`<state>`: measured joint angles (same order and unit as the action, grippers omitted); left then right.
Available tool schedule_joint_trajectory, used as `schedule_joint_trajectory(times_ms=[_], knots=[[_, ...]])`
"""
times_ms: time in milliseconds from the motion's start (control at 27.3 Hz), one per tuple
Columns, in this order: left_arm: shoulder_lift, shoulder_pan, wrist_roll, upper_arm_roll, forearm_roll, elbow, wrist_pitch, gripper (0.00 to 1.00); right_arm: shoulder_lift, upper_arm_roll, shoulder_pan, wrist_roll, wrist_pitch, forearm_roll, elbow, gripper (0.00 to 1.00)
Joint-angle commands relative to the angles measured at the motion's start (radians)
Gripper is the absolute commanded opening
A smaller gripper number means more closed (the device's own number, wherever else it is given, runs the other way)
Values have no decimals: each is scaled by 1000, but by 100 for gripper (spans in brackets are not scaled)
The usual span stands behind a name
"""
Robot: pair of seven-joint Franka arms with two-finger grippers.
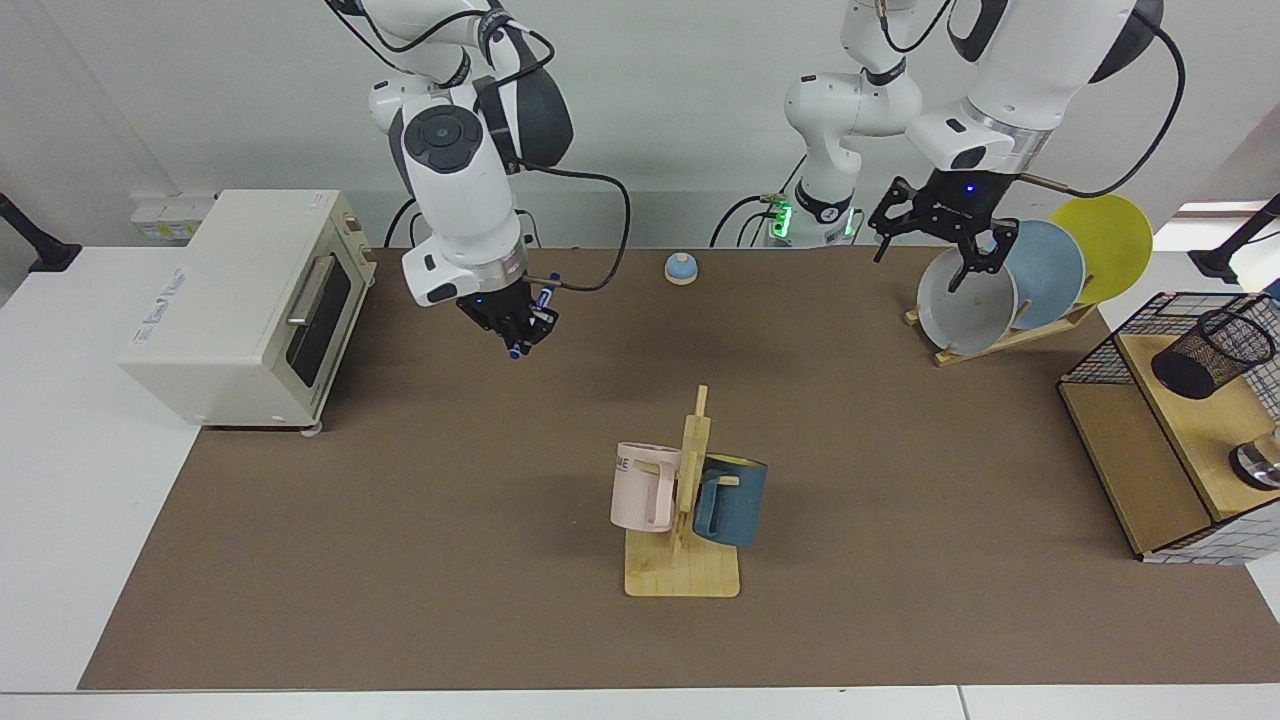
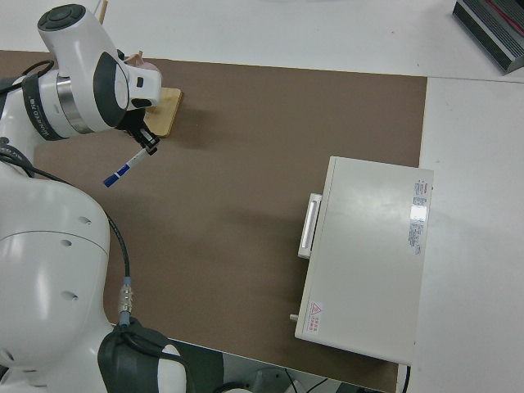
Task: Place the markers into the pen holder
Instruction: 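Carry the marker to the middle while the left gripper reaches toward it, then grasp the marker's free end with the left gripper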
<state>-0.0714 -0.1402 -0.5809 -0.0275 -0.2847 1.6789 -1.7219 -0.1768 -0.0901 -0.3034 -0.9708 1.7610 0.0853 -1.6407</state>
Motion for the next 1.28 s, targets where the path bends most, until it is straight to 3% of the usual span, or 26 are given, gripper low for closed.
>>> schedule_joint_trajectory(times_ms=[0,220,330,696,1062,1246], knots=[[-7,-13,-53,-32,-50,7,-4,100,11,-14,-23,-132,-6,27,6,0],[-16,-13,-73,-143,-37,8,-13,100,19,-20,-66,-247,-2,31,6,0],[-18,-15,-100,-169,-33,15,-13,100,17,-20,-69,-278,-1,86,19,0],[-38,-61,-151,-184,-57,90,-39,100,10,-20,-71,-405,29,197,42,0],[-28,-157,-139,-184,-119,137,-119,100,10,-20,-71,-425,58,214,41,0],[-28,-160,-139,-184,-119,163,-157,97,10,-20,-71,-424,58,214,42,0]])
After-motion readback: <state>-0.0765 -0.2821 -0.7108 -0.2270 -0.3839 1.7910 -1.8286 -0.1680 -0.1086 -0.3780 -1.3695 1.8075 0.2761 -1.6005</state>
